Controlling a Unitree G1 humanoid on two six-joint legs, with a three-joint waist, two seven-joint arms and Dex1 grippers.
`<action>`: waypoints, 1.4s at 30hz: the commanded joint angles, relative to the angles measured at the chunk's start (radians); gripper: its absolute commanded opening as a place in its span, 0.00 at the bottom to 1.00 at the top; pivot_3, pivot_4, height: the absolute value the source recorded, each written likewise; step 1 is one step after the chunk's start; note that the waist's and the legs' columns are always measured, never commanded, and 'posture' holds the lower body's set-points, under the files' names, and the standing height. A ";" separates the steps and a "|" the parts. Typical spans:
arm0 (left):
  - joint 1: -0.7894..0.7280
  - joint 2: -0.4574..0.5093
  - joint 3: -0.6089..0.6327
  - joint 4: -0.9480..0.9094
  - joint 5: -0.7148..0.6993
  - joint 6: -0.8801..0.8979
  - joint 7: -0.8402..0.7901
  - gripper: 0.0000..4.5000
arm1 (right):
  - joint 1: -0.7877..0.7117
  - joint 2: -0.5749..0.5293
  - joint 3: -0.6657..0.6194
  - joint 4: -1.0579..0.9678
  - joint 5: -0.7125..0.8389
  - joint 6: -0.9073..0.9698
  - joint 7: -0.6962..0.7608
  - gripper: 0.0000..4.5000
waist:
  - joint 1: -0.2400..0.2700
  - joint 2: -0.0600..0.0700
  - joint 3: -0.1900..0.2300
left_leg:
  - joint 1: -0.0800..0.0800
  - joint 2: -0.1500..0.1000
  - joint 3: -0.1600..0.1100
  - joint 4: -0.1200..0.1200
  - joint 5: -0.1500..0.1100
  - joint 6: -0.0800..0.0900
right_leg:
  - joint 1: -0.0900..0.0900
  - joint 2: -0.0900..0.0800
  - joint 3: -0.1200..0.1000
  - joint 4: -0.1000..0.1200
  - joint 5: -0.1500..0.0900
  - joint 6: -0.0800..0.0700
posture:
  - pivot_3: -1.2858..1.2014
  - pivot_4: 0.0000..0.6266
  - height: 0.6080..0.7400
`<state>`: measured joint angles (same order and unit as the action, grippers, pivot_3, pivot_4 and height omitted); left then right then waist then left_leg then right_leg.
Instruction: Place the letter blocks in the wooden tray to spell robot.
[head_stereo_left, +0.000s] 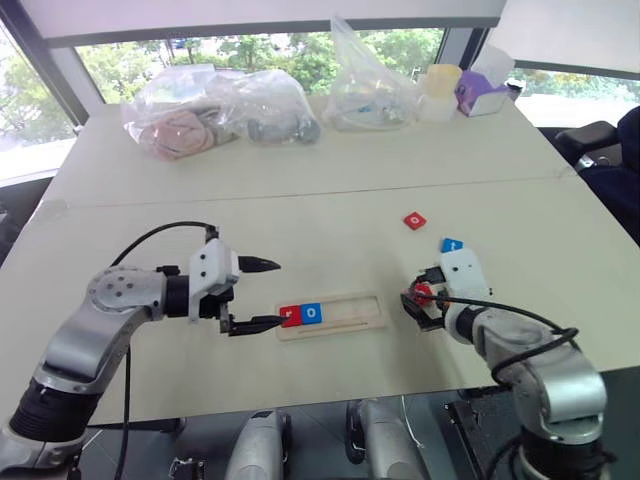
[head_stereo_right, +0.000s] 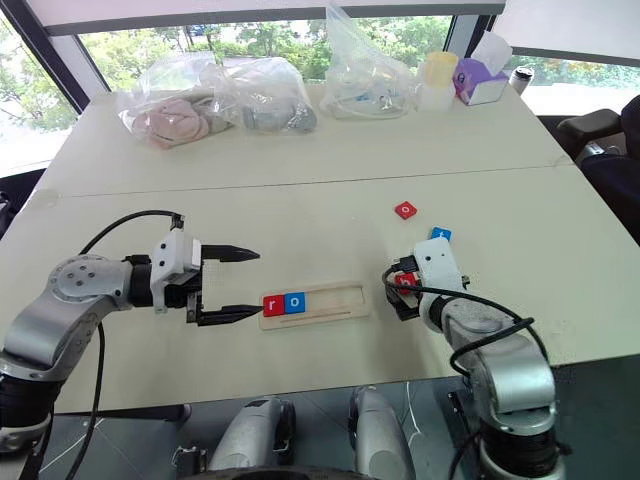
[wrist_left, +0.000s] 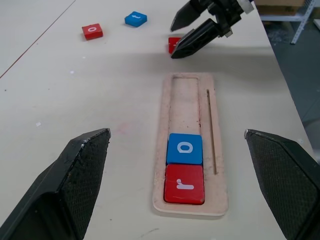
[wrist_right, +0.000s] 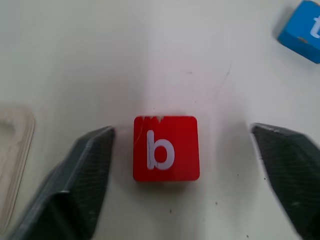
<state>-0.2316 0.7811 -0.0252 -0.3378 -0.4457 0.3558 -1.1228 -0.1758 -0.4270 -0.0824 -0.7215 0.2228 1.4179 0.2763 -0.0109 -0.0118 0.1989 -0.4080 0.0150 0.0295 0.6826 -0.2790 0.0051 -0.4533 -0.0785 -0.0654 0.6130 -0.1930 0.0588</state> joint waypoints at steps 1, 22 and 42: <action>-0.002 0.003 0.002 0.013 0.007 -0.042 -0.023 1.00 | -0.058 -0.195 -0.049 -0.037 0.141 -0.051 0.242 0.99 | 0.000 0.001 0.001 | 0.000 0.000 0.000 0.000 0.000 0.000 | 0.000 0.000 0.000 0.000 0.000 0.000 | 0.52 0.24 1.00; 0.013 0.009 0.015 -0.009 0.022 -0.058 -0.015 1.00 | -0.221 -0.546 0.242 0.739 -0.081 -1.296 0.994 0.99 | 0.002 -0.002 0.001 | 0.001 -0.001 0.003 0.001 0.000 0.000 | 0.002 0.000 0.001 0.000 0.000 0.001 | 0.52 0.24 1.00; -0.008 0.027 0.018 -0.091 0.005 0.032 0.046 1.00 | -0.366 -0.465 0.303 1.055 -0.181 -1.479 1.062 0.99 | 0.004 -0.002 0.001 | 0.004 -0.001 0.004 0.001 0.000 0.000 | 0.005 0.000 0.001 0.001 0.002 -0.001 | 0.52 0.24 1.00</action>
<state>-0.2242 0.7972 -0.0227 -0.3907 -0.4245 0.3804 -1.0827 -0.5245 -0.8942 0.2240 0.3074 0.0590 -0.0391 1.3429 -0.0068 -0.0139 0.1999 -0.4031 0.0141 0.0340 0.6840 -0.2789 0.0050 -0.4480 -0.0789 -0.0643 0.6139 -0.1907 0.0576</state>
